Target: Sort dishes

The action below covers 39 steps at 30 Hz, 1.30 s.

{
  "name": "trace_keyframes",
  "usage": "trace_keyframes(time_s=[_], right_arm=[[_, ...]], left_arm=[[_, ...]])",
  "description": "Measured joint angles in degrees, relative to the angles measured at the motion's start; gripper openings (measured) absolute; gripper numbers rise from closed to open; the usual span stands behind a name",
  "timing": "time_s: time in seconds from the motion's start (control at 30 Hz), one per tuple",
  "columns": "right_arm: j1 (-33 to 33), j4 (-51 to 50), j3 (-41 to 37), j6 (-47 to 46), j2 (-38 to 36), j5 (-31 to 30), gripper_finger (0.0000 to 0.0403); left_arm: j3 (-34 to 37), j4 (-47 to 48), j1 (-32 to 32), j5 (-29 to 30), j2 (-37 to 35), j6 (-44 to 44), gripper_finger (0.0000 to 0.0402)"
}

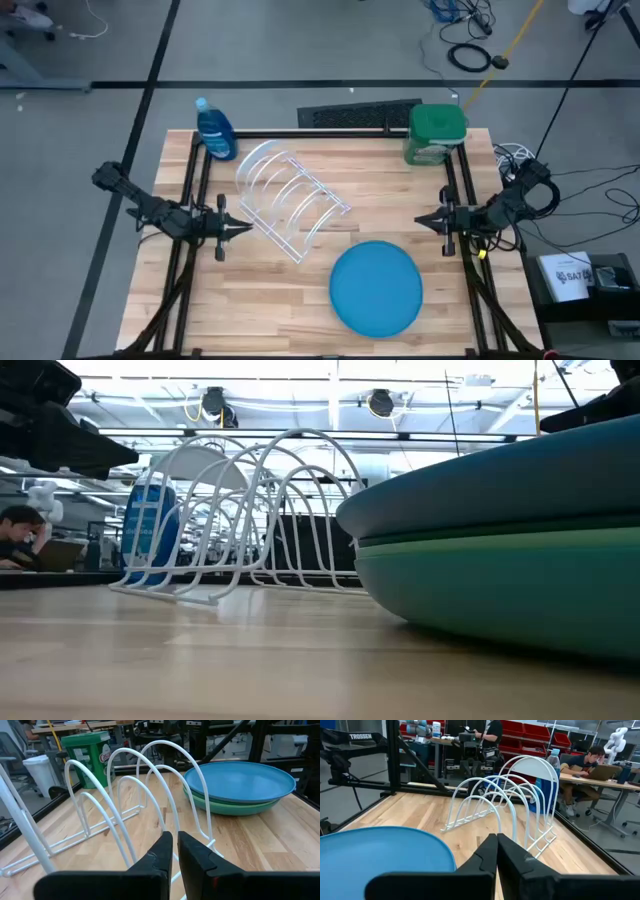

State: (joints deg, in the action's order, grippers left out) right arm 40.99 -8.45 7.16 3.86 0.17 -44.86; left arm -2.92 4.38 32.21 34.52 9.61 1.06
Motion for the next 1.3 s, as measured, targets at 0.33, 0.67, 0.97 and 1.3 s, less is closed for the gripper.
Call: trace_keyframes(time_s=[0.33,0.67,0.97,1.3], right_arm=[[0.0,0.0,0.0,0.0,0.0,0.0,0.0],[0.0,0.0,0.0,0.0,0.0,0.0,0.0],[0.0,0.0,0.0,0.0,0.0,0.0,0.0],[-0.5,0.2,0.0,37.6,0.0,0.8,0.0]], left_arm=[[0.0,0.0,0.0,0.0,0.0,0.0,0.0031],[0.0,0.0,0.0,0.0,0.0,0.0,0.0031],[0.0,0.0,0.0,0.0,0.0,0.0,0.0031],[0.0,0.0,0.0,0.0,0.0,0.0,0.0031]])
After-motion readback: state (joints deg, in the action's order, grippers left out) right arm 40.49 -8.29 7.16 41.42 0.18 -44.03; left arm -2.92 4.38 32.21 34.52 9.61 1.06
